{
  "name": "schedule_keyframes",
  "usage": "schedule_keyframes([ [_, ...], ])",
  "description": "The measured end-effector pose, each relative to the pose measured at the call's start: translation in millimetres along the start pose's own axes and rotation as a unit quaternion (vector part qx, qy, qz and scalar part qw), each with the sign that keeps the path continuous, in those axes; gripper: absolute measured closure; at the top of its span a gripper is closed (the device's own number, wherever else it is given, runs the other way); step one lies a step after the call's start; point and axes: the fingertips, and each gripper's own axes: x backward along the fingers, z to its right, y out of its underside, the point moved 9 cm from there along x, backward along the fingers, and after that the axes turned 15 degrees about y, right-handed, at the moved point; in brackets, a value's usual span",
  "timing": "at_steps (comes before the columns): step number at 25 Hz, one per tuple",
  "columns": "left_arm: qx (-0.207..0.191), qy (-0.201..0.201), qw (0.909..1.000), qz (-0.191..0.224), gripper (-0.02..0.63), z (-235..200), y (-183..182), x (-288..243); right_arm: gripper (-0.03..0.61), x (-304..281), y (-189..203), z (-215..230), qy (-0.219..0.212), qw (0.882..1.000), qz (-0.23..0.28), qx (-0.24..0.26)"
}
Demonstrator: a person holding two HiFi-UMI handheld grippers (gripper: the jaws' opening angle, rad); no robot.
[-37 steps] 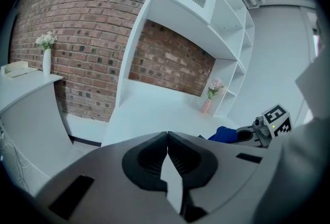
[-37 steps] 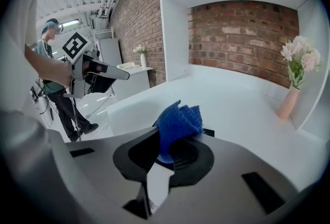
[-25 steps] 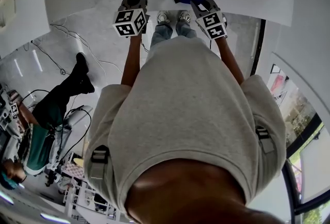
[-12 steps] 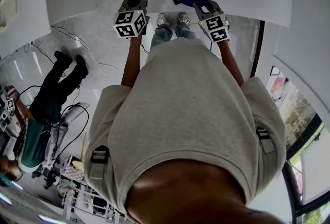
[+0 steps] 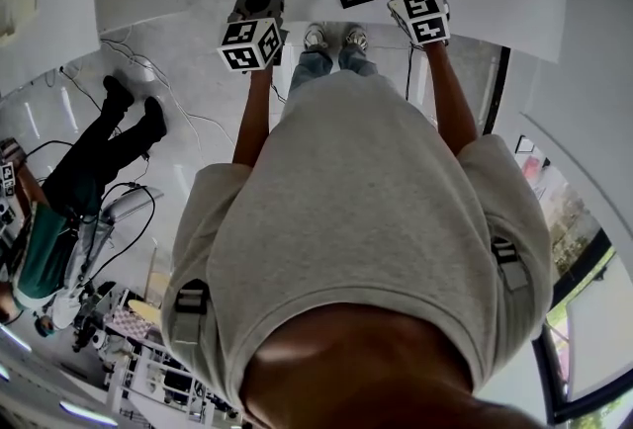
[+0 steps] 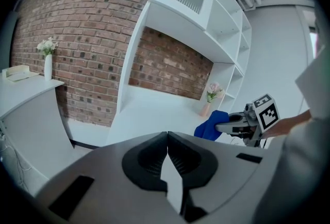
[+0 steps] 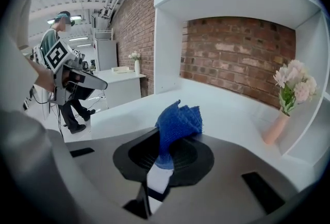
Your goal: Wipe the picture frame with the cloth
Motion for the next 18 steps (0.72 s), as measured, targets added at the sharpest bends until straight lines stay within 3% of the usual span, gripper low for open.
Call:
schedule_keyframes([
  [18,0.006,-0.012,0.9999,-0.004,0.597,-1,7,8,0.523,-29,24,-2,-0.011,0.999,-0.036,0.003],
])
